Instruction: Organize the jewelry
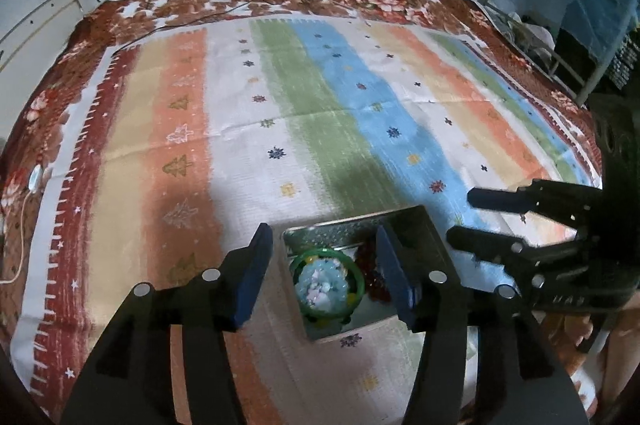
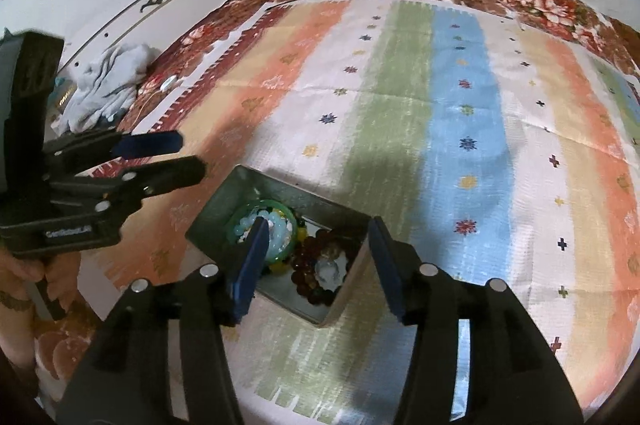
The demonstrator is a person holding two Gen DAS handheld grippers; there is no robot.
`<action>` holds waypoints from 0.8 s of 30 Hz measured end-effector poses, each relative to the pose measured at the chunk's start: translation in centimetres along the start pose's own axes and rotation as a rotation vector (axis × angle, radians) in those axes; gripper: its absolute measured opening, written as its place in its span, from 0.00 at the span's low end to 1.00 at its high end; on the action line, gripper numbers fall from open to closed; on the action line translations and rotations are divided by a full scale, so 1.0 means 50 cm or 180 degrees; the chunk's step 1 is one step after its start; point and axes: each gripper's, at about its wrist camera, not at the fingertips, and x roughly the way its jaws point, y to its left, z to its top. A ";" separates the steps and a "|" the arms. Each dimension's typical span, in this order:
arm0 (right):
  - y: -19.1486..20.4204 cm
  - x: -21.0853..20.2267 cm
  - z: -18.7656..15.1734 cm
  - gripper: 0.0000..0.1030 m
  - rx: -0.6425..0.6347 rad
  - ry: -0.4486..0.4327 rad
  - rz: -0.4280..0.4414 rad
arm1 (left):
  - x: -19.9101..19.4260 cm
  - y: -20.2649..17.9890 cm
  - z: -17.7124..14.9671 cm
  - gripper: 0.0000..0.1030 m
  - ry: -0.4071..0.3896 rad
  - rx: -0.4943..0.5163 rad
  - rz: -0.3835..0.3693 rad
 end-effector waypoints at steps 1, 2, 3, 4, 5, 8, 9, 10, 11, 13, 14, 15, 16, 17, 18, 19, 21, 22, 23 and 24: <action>-0.003 -0.004 -0.004 0.59 0.0007 -0.0025 -0.0012 | -0.003 0.001 -0.005 0.59 -0.0007 0.0001 0.0012; -0.004 -0.007 -0.005 0.60 0.0005 -0.0044 -0.0031 | -0.006 0.002 -0.011 0.63 -0.0020 -0.0004 0.0019; -0.005 -0.013 -0.009 0.60 0.0000 -0.0077 -0.0058 | -0.009 0.002 -0.014 0.65 -0.0027 -0.0007 0.0024; -0.006 -0.018 -0.012 0.61 0.0006 -0.0108 -0.0074 | -0.011 0.002 -0.018 0.68 -0.0040 -0.0014 0.0032; -0.010 -0.026 -0.015 0.63 0.0034 -0.0173 -0.0104 | -0.018 0.002 -0.023 0.77 -0.0086 -0.0028 0.0054; -0.015 -0.043 -0.022 0.75 0.0071 -0.0296 -0.0206 | -0.032 0.000 -0.035 0.89 -0.0237 -0.0062 0.0134; -0.018 -0.047 -0.025 0.75 0.0087 -0.0316 -0.0251 | -0.033 -0.001 -0.038 0.91 -0.0249 -0.0060 0.0148; -0.021 -0.048 -0.029 0.76 0.0095 -0.0316 -0.0268 | -0.033 -0.002 -0.042 0.92 -0.0249 -0.0054 0.0161; -0.024 -0.048 -0.032 0.77 0.0099 -0.0313 -0.0265 | -0.032 -0.005 -0.048 0.94 -0.0234 -0.0040 0.0189; -0.027 -0.050 -0.041 0.84 0.0115 -0.0319 -0.0262 | -0.032 -0.009 -0.058 0.94 -0.0227 -0.0015 0.0215; -0.027 -0.054 -0.047 0.86 0.0112 -0.0335 -0.0262 | -0.033 -0.012 -0.062 0.94 -0.0231 0.0000 0.0220; -0.026 -0.057 -0.051 0.89 0.0094 -0.0353 -0.0262 | -0.034 -0.015 -0.067 0.94 -0.0239 0.0022 0.0227; -0.023 -0.063 -0.058 0.93 0.0062 -0.0392 -0.0274 | -0.037 -0.020 -0.073 0.94 -0.0257 0.0054 0.0236; -0.020 -0.067 -0.062 0.94 0.0037 -0.0419 -0.0272 | -0.039 -0.024 -0.079 0.94 -0.0270 0.0076 0.0248; -0.018 -0.071 -0.066 0.95 0.0015 -0.0439 -0.0255 | -0.040 -0.027 -0.083 0.94 -0.0282 0.0090 0.0264; -0.016 -0.075 -0.072 0.95 -0.0001 -0.0453 -0.0225 | -0.042 -0.030 -0.089 0.94 -0.0299 0.0102 0.0282; -0.014 -0.080 -0.083 0.95 -0.0021 -0.0453 -0.0178 | -0.047 -0.034 -0.098 0.94 -0.0318 0.0111 0.0312; -0.012 -0.082 -0.089 0.95 -0.0032 -0.0457 -0.0171 | -0.051 -0.034 -0.103 0.94 -0.0341 0.0105 0.0333; -0.010 -0.085 -0.095 0.95 -0.0049 -0.0471 -0.0166 | -0.054 -0.035 -0.106 0.94 -0.0362 0.0094 0.0364; -0.007 -0.090 -0.101 0.95 -0.0069 -0.0500 -0.0160 | -0.058 -0.035 -0.111 0.94 -0.0385 0.0085 0.0400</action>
